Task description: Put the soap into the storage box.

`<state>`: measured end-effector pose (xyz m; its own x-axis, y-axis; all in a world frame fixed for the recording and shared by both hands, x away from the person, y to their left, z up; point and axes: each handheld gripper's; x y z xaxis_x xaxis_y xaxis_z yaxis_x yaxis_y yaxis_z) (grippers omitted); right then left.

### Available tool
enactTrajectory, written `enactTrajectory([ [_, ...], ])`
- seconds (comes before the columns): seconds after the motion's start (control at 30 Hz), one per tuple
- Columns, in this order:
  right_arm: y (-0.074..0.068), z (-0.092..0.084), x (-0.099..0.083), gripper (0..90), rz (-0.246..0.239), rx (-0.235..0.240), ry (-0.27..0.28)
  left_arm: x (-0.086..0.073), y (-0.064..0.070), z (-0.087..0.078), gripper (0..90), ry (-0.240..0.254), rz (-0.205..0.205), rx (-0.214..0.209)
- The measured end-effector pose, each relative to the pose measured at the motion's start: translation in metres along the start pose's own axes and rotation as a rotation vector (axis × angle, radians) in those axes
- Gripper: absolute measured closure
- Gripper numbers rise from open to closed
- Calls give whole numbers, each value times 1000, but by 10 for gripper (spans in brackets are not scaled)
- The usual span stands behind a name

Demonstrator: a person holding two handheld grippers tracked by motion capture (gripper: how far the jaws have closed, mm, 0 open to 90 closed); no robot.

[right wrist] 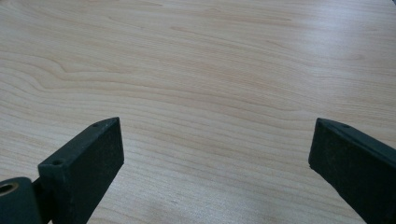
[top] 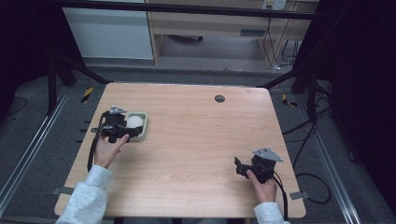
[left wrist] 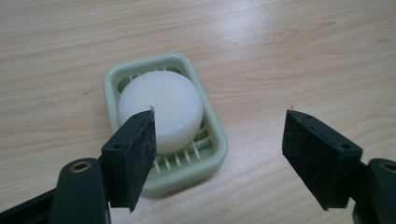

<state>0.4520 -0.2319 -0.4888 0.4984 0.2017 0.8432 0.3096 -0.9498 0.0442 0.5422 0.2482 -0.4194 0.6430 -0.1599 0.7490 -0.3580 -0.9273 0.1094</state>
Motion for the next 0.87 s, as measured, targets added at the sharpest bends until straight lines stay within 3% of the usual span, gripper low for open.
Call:
enactTrajectory([
  [0.17,0,0,0,36,1,-1,-3,-22,7,-15,223,57,23,0],
  [0.27,0,0,0,36,3,0,-4,-37,9,-21,213,58,38,5],
  [0.6,0,-1,-1,37,-2,5,-9,-86,-8,-41,189,40,-9,46],
  [0.7,-1,-1,-1,38,0,9,-8,-96,-15,-42,187,28,-34,57],
  [0.87,-1,-1,-1,38,3,10,-10,-107,-24,-47,177,7,-34,86],
])
Point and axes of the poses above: each handheld gripper's, and its own axes: z roughly forward along the jaws, x roughly out of its top, y roughly to its right, and after that the axes turned 4 degrees about -z, right-handed
